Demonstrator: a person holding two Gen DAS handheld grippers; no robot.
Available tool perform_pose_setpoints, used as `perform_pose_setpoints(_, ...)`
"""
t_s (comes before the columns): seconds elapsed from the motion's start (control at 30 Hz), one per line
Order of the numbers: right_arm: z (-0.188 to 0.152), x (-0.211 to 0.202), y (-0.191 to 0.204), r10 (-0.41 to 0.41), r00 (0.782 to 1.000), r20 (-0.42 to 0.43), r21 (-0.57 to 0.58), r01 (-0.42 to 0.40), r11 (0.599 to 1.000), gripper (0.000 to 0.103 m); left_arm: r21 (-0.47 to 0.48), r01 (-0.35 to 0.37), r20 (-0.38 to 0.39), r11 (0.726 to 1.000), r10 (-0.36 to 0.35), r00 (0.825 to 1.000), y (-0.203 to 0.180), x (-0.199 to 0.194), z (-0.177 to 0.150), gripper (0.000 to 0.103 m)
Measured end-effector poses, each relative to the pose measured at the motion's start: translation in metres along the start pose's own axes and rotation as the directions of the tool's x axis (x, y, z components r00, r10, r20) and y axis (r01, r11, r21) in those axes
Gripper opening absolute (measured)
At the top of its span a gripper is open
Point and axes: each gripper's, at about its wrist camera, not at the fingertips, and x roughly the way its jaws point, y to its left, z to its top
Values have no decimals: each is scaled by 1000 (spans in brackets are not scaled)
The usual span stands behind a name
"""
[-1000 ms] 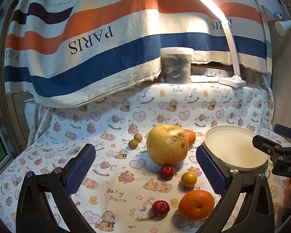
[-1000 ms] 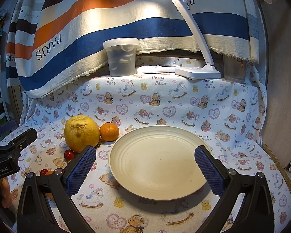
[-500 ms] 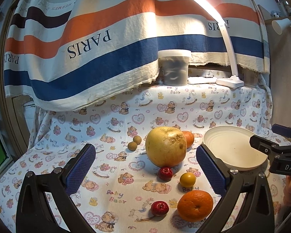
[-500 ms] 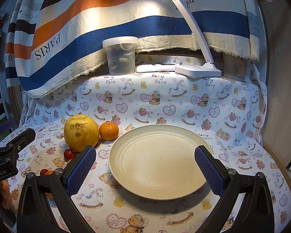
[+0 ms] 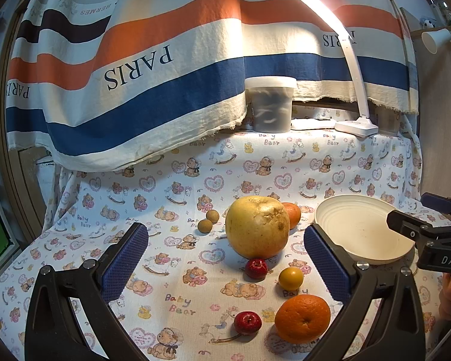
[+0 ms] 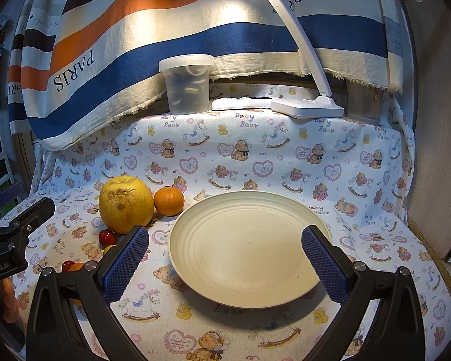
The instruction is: Organize fruits
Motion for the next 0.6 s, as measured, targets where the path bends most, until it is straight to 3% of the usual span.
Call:
perform_pose_setpoints(0.27, 0, -3, 0, 20, 1000, 17, -10, -20, 1000, 102, -13, 27, 10, 1000, -27, 1000, 1, -2, -1, 103)
perform_pose_setpoints(0.6, 0, -15, 8, -26, 997, 74, -40, 29, 999, 102, -48, 19, -6, 999, -19, 1000, 8, 1, -2, 103)
